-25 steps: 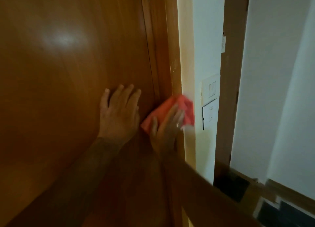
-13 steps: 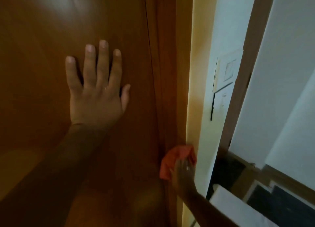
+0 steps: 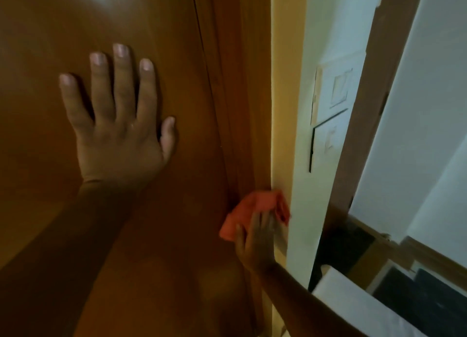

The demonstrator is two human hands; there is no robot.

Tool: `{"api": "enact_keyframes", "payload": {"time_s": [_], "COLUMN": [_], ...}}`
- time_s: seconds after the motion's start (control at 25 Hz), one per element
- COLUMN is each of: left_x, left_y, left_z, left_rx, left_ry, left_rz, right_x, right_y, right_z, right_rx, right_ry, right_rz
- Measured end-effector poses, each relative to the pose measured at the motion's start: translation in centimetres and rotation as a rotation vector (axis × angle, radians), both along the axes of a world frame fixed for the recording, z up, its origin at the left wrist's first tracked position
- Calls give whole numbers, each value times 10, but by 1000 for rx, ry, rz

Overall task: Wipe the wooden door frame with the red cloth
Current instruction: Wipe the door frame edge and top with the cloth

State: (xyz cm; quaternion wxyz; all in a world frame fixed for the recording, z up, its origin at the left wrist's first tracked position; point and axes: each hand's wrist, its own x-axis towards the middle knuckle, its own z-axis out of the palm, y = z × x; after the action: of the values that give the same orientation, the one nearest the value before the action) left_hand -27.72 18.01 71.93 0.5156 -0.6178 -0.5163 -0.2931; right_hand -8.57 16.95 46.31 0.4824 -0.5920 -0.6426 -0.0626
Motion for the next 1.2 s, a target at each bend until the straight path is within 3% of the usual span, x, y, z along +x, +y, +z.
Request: {"api": "enact_keyframes", "payload": {"time_s": [0.16,0.28,0.44,0.52,0.72,0.8,0.88,1.08,1.2], "left_x": [6,6,-6,-14,-45,-64,-78,-92,-96], "left_y": [-13,-16,-14,-16,-29,-34,-32,-14,-12], "left_z": [9,29,142,211,334,364,379,381,380], "left_rx": [6,24,138,177,265,288,318,441,486], "left_ry": [40,65,55,1,-11,-18,13,71,75], "left_rz": [54,96,91,94,166,172,165,173,154], "right_x": [10,10,4,6,11,18,19,13,10], "right_y": [29,39,35,31,27,37,43,29,15], "right_z": [198,351,526,554,430,435,501,730,800], "right_rx": [540,662,706,693,661,631,653,636,536], "right_ry": [-174,-210,-163,-150,-269,-303,-344,-207,-196], "right_rz": [-103,-168,-167,-115,-145,-120,-132,-47,-44]}}
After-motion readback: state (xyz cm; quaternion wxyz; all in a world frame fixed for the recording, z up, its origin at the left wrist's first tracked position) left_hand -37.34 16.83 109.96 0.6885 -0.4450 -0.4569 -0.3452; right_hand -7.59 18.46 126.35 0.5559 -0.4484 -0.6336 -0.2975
